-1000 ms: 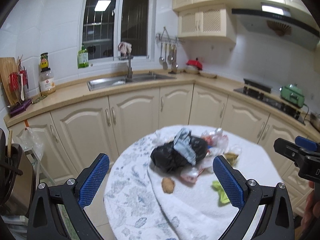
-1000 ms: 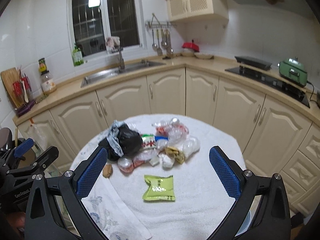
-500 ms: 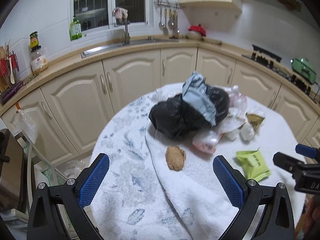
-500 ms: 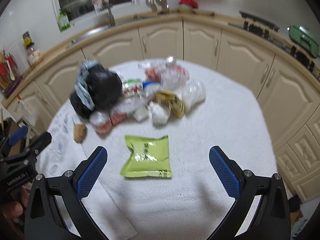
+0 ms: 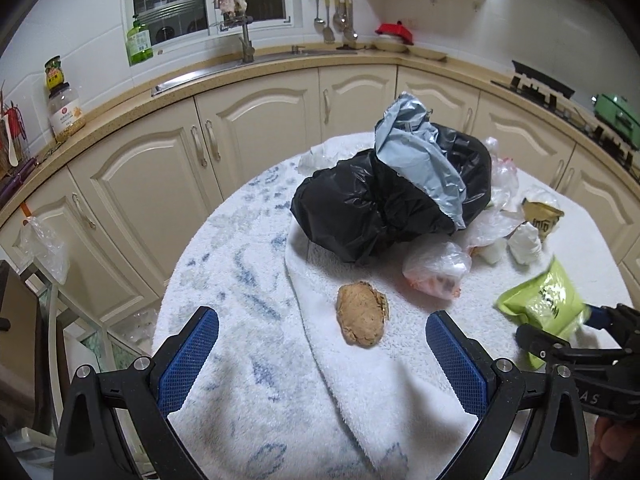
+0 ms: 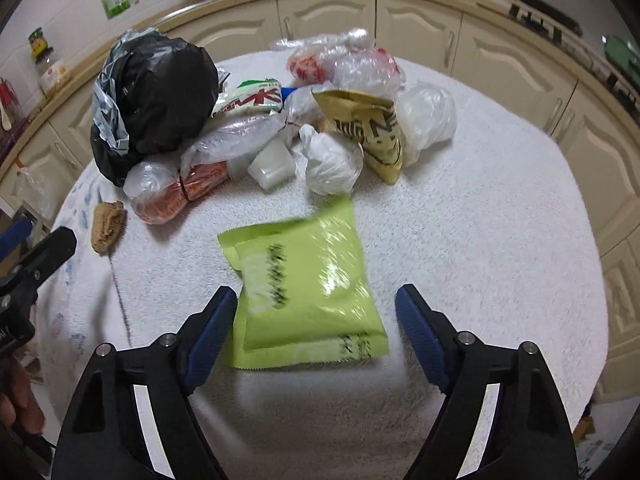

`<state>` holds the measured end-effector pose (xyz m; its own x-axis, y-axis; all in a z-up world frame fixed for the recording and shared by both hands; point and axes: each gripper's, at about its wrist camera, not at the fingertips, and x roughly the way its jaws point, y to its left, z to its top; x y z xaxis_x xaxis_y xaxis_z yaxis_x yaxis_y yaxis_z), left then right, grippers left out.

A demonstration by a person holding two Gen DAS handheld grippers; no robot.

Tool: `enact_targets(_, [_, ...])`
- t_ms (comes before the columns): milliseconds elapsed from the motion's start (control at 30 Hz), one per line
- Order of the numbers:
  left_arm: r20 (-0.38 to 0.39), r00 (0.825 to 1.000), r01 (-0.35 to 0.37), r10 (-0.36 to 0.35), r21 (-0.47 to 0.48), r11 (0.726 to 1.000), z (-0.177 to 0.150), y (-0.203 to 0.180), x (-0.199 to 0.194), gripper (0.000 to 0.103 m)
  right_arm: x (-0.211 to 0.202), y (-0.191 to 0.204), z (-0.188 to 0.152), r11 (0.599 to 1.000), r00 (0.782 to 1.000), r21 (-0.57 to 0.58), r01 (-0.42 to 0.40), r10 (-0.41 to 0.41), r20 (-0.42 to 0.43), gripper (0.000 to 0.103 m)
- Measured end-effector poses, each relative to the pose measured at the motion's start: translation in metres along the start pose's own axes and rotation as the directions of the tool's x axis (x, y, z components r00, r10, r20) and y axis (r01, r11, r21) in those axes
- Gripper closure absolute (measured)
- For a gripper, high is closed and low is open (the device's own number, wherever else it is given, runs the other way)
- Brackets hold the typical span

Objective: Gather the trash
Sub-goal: 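Grasp the brown cookie with the left tool while the right tool grasps the green packet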

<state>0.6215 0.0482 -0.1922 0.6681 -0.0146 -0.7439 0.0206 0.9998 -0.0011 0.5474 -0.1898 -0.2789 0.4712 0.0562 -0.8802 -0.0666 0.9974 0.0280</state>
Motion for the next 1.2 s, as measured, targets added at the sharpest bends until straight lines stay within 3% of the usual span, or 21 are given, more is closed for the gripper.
enact_targets(100, [-0.010, 1.000, -0.004, 0.004, 0.011, 1.000, 0.005, -0.002, 0.017, 0.001, -0.001, -0.002, 0.001, 1.000, 1.000, -0.011, 0.001, -0.001, 0.010, 0.037])
enact_targets(300, [-0.044, 0.999, -0.016, 0.018, 0.036, 0.999, 0.012, -0.017, 0.053, 0.003, -0.003, -0.007, 0.008, 0.999, 0.999, -0.012, -0.036, 0.036, 0.019, 0.035])
enact_targets(367, [-0.064, 0.998, -0.004, 0.007, 0.039, 0.999, 0.015, -0.017, 0.066, 0.010, -0.003, -0.006, 0.010, 0.999, 0.999, -0.030, -0.038, 0.039, 0.023, 0.034])
enact_targets(433, [-0.094, 0.996, 0.014, -0.010, 0.038, 0.999, 0.011, -0.017, 0.077, 0.031, 0.002, -0.003, 0.013, 0.998, 0.999, -0.053, -0.036, 0.037, 0.012, 0.031])
enact_targets(533, [-0.097, 0.992, 0.075, -0.075, -0.003, 0.997, 0.012, -0.010, 0.090, 0.045, 0.008, 0.002, 0.015, 0.995, 0.999, -0.092, -0.043, 0.044, 0.012, 0.029])
enact_targets(567, [-0.092, 0.993, 0.077, -0.077, -0.003, 0.997, 0.014, -0.008, 0.091, 0.050, 0.009, 0.004, 0.014, 0.993, 0.999, -0.111, -0.038, 0.041, 0.022, 0.033])
enact_targets(633, [-0.085, 0.991, 0.099, -0.100, -0.023, 0.995, 0.016, -0.002, 0.094, 0.063, 0.007, 0.006, 0.015, 0.991, 0.997, -0.118, -0.063, 0.067, 0.031, 0.049])
enact_targets(700, [-0.082, 0.988, 0.130, -0.133, -0.046, 0.990, 0.019, 0.004, 0.097, 0.067, 0.005, 0.005, 0.014, 0.990, 0.996, -0.115, -0.079, 0.083, 0.033, 0.076])
enact_targets(933, [-0.059, 0.987, 0.144, -0.148, -0.056, 0.988, 0.027, 0.016, 0.104, 0.071, 0.000, -0.011, 0.007, 0.986, 0.986, -0.044, -0.163, 0.165, 0.028, 0.083])
enact_targets(1033, [-0.053, 0.988, 0.140, -0.142, -0.049, 0.989, 0.020, 0.015, 0.102, 0.071, -0.002, -0.016, 0.005, 0.980, 0.980, -0.028, -0.195, 0.195, 0.026, 0.082])
enact_targets(1067, [-0.052, 0.988, 0.141, -0.143, -0.049, 0.989, 0.019, 0.016, 0.101, 0.071, -0.002, -0.017, 0.005, 0.979, 0.979, -0.023, -0.203, 0.204, 0.025, 0.077])
enact_targets(1133, [-0.052, 0.989, 0.138, -0.141, -0.049, 0.989, 0.011, 0.013, 0.097, 0.071, -0.003, -0.019, 0.007, 0.976, 0.976, -0.013, -0.216, 0.216, 0.030, 0.053])
enact_targets(1167, [-0.049, 0.989, 0.139, -0.142, -0.050, 0.989, 0.009, 0.013, 0.092, 0.071, -0.004, -0.018, 0.009, 0.979, 0.978, -0.011, -0.203, 0.204, 0.040, 0.032])
enact_targets(1200, [-0.046, 0.988, 0.142, -0.144, -0.050, 0.989, 0.012, 0.014, 0.095, 0.071, -0.006, -0.018, 0.010, 0.982, 0.981, -0.013, -0.188, 0.189, 0.050, 0.021])
